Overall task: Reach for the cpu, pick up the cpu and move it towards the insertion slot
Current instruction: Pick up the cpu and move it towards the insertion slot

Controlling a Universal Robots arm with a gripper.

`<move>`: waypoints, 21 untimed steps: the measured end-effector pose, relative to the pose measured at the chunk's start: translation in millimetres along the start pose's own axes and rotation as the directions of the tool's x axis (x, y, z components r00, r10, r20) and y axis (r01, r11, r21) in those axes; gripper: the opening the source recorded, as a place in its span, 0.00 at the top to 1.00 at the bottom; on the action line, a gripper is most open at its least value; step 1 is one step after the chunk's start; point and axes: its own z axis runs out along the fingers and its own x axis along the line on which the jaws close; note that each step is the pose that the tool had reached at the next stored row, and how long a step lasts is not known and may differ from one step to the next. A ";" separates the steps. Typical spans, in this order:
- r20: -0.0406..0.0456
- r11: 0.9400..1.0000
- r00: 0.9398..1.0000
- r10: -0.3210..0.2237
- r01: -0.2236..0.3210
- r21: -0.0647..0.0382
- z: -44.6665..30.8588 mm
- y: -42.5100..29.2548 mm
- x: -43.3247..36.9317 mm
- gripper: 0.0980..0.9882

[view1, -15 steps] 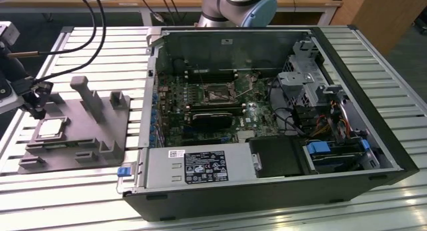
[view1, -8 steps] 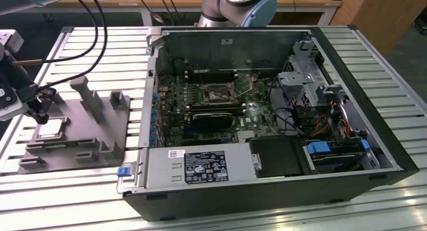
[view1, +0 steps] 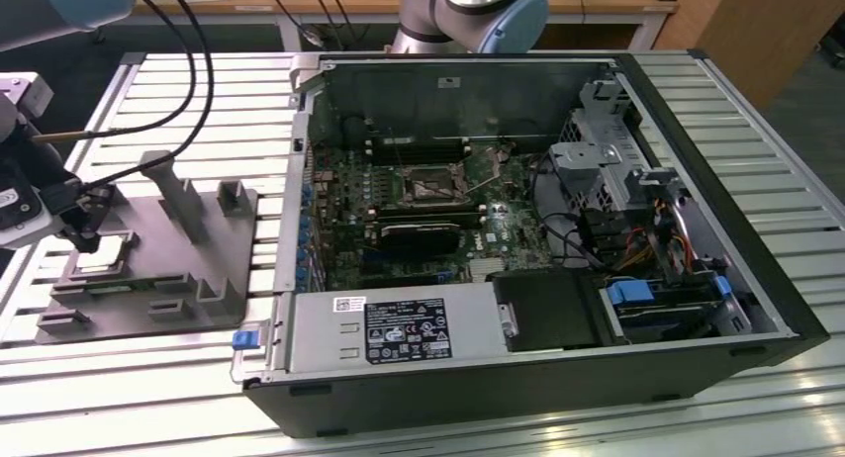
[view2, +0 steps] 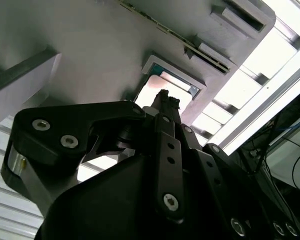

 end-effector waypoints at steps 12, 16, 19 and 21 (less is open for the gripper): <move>0.000 1.000 1.000 0.000 0.000 0.000 15.2 -0.7 3.4 0.99; 0.000 1.000 1.000 0.000 0.000 0.000 15.3 -0.7 3.4 0.98; 0.000 1.000 1.000 0.000 0.000 0.000 15.4 -0.7 3.4 0.85; 0.000 1.000 1.000 0.000 0.000 0.000 15.4 -0.7 3.4 0.78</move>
